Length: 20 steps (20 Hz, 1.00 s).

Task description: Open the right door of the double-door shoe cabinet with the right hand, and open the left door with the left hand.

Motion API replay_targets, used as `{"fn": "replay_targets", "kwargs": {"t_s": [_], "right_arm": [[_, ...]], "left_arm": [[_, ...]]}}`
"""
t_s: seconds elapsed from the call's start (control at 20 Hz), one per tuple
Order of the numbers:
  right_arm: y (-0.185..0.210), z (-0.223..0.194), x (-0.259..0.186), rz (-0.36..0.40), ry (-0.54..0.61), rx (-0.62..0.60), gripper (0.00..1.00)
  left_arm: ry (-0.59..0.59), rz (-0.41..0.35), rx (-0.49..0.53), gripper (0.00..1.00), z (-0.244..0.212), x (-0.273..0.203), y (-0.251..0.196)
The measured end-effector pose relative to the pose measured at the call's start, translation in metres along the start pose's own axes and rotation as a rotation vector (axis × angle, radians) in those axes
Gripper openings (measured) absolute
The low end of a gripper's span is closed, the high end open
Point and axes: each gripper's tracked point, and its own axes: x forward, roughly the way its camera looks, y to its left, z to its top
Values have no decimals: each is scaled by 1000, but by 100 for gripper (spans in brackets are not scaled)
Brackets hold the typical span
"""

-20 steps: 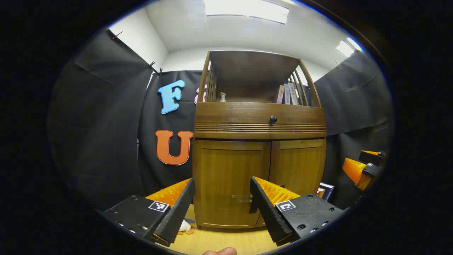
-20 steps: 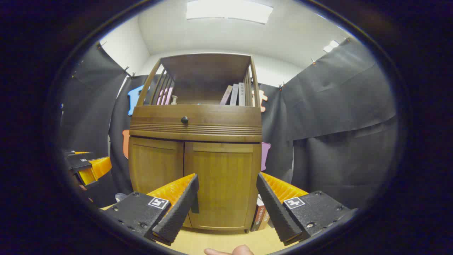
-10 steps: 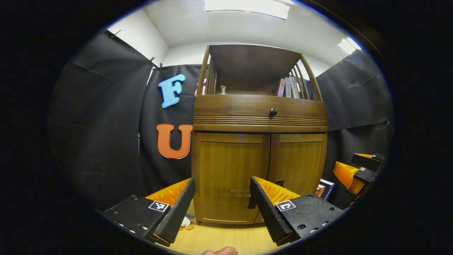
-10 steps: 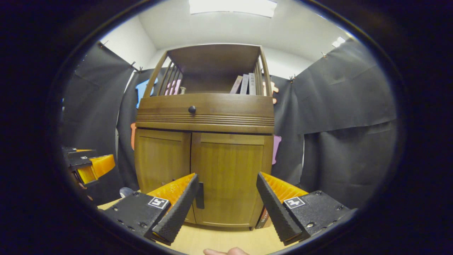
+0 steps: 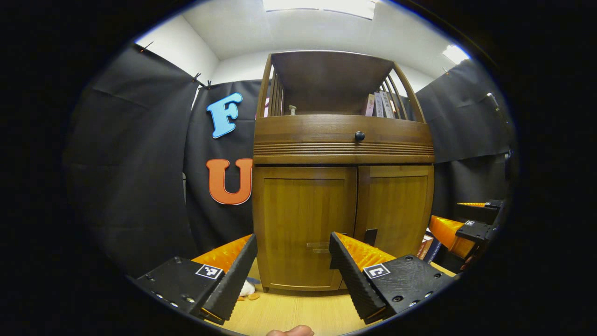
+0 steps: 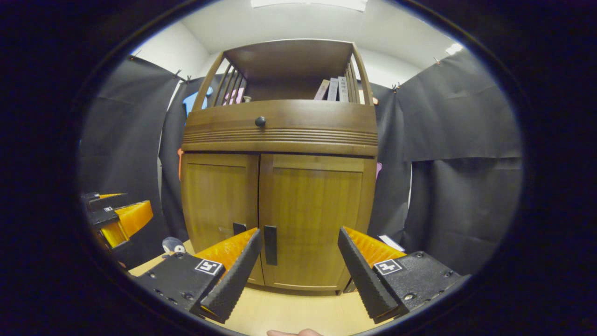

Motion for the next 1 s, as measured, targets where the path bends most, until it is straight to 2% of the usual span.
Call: {"fn": "replay_targets", "kwargs": {"t_s": [0.2,0.25,0.3,0.35,0.4,0.45,0.6,0.75,1.0], "right_arm": [[12,-21,26,25,71,35,100],[14,-27,33,32,93,45,100],[16,-31,42,36,113,49,100],[18,-36,51,36,131,50,100],[20,-42,60,34,147,48,100],[24,-45,68,38,154,48,100],[42,-56,93,69,176,46,99],[55,-73,114,63,226,33,96],[69,-86,157,66,232,30,84]], "left_arm": [[-1,11,35,94,-2,1,1],[-1,16,42,100,-2,0,2],[3,26,50,94,-3,-1,4],[7,42,58,94,-4,-2,9],[11,59,61,100,-6,-6,14],[14,78,58,96,-7,-10,21],[21,129,49,96,-10,-18,38],[35,185,47,96,-14,-26,57],[47,250,42,96,-17,-35,76]]}}
